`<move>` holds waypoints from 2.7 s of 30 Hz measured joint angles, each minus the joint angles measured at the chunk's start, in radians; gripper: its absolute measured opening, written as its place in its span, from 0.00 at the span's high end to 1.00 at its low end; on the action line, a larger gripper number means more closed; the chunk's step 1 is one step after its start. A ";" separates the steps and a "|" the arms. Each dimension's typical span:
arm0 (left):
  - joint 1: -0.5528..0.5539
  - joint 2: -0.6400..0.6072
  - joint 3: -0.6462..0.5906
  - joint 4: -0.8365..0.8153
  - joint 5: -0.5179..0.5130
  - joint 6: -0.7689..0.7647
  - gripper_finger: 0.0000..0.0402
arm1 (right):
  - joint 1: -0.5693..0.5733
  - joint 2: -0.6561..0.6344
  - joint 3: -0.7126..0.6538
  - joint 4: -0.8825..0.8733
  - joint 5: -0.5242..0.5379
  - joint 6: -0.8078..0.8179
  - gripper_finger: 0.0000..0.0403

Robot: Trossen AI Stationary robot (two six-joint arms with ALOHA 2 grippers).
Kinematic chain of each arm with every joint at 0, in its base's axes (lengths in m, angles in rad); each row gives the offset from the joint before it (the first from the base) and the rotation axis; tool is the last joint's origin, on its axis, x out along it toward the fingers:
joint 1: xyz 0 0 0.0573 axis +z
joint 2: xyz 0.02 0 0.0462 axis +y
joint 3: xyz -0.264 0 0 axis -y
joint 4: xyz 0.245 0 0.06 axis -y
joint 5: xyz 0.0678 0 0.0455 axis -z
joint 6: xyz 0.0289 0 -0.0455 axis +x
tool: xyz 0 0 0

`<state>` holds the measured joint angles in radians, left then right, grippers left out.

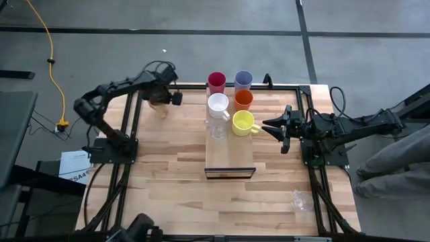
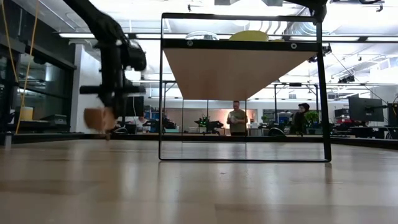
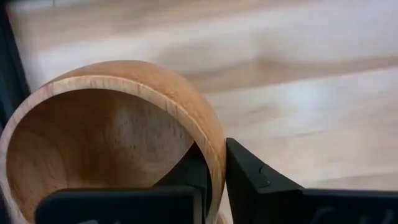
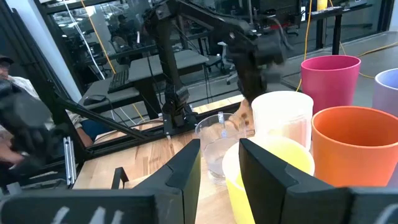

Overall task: Stack small to large cups/mugs on shelf
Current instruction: Put the brown cup on the shelf

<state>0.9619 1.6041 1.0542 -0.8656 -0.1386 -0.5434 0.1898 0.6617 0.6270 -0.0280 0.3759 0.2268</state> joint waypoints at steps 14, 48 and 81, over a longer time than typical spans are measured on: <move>-0.089 -0.565 0.081 0.284 0.131 0.017 0.96 | 0.000 0.000 0.000 0.000 0.000 0.000 0.75; -1.334 -0.571 0.080 0.756 -0.349 0.328 0.96 | 0.001 0.053 0.001 0.271 -0.256 0.166 0.75; -1.141 0.063 0.911 -0.483 -0.102 0.261 0.96 | 0.001 0.036 0.000 0.260 -0.261 0.147 0.75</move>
<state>-0.1795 1.6673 1.9649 -1.3485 -0.2410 -0.2819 0.1905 0.6975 0.6273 0.2316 0.1146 0.3734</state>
